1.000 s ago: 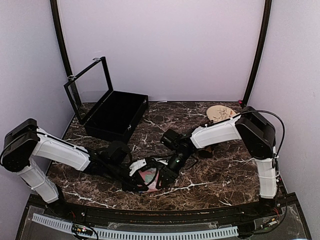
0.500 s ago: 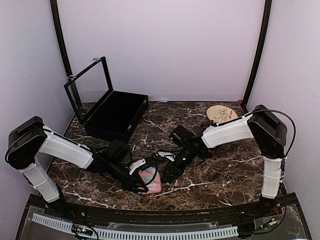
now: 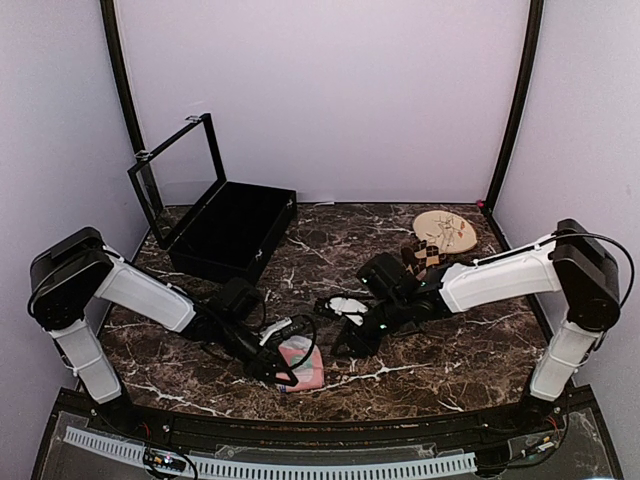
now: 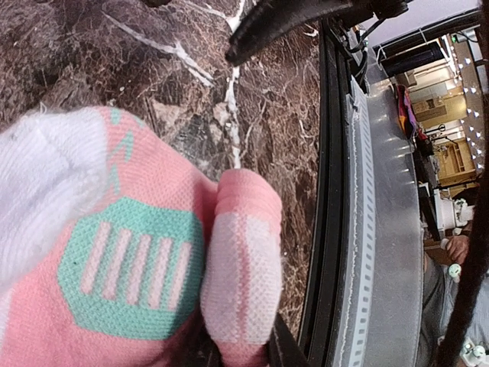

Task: Roll the socks
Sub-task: Roll the sock at the center of the board.

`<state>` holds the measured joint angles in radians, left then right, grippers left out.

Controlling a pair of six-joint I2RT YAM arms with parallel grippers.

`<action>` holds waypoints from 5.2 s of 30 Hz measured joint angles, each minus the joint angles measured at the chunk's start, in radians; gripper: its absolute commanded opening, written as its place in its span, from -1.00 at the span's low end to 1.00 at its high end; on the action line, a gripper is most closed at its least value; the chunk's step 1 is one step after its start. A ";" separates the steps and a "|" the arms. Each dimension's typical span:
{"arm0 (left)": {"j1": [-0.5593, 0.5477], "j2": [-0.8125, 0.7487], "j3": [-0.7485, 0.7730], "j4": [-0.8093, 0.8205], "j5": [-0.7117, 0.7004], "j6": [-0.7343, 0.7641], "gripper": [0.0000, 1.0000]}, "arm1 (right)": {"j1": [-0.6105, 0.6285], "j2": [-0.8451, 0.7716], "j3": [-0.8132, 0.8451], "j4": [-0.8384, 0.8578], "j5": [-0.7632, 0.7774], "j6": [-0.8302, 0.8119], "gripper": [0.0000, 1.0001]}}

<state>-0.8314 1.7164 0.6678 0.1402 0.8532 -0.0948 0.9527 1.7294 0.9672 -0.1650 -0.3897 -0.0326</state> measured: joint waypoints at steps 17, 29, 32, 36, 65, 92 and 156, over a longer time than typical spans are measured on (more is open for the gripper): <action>0.058 0.095 0.069 -0.072 0.130 -0.040 -0.71 | 0.224 -0.108 -0.111 0.093 0.285 -0.098 -0.13; 0.066 0.114 0.076 -0.084 0.165 -0.040 -0.71 | 0.304 -0.033 -0.024 0.092 0.324 -0.158 -0.03; 0.067 0.119 0.079 -0.087 0.173 -0.040 -0.71 | 0.313 -0.011 -0.006 0.092 0.328 -0.174 -0.02; 0.068 0.123 0.080 -0.088 0.181 -0.040 -0.71 | 0.320 0.021 0.010 0.090 0.330 -0.188 -0.01; 0.072 0.146 0.084 -0.090 0.240 -0.039 -0.65 | 0.345 0.109 0.024 0.125 0.382 -0.274 -0.53; 0.119 -0.065 0.051 -0.185 -0.056 -0.055 -0.20 | 0.334 0.137 0.064 0.122 0.356 -0.266 -0.99; -0.213 -0.500 -0.228 0.043 -0.629 0.014 -0.03 | 0.045 0.498 0.606 -0.533 -0.452 -0.168 -1.00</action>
<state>-1.0443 1.2167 0.4400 0.1833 0.2245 -0.0807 0.9977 2.2276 1.5730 -0.6979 -0.8421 -0.2008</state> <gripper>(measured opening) 0.483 0.105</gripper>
